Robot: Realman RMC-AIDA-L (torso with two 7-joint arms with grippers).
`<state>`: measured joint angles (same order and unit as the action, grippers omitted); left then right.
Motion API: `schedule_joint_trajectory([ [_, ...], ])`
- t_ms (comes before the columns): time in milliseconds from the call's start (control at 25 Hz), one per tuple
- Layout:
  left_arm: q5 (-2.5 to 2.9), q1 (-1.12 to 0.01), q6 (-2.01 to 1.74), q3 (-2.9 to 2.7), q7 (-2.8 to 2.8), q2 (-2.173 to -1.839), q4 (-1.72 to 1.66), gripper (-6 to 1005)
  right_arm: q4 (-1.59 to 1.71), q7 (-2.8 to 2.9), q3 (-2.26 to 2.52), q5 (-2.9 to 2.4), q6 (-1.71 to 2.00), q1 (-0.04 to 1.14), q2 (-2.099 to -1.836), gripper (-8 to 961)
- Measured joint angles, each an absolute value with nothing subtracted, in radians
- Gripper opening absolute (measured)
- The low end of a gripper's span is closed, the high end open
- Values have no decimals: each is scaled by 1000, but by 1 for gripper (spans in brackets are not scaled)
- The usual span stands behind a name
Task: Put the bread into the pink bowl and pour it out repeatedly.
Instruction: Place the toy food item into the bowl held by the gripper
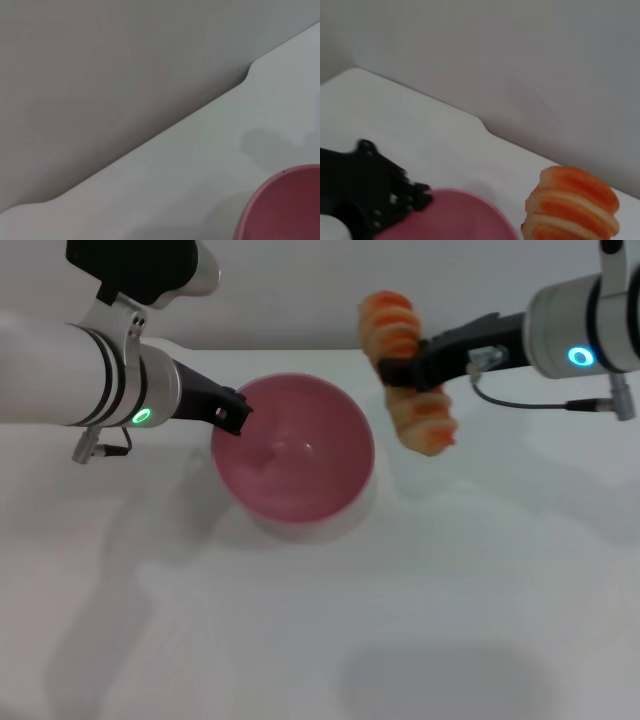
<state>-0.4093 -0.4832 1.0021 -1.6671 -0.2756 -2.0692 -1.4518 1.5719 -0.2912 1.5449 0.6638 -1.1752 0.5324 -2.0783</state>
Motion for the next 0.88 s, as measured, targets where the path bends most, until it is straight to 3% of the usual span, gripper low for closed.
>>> schedule_joint_trajectory([
  [680, -445, -491, 978, -1675, -264, -2069, -1460, 43, 1500, -307, 1641, 750, -1032, 538, -2079, 290],
  [880, -447, -493, 976, -1677, -264, -2068, -1460, 43, 1489, -313, 1673, 751, -1002, 546, -2079, 286],
])
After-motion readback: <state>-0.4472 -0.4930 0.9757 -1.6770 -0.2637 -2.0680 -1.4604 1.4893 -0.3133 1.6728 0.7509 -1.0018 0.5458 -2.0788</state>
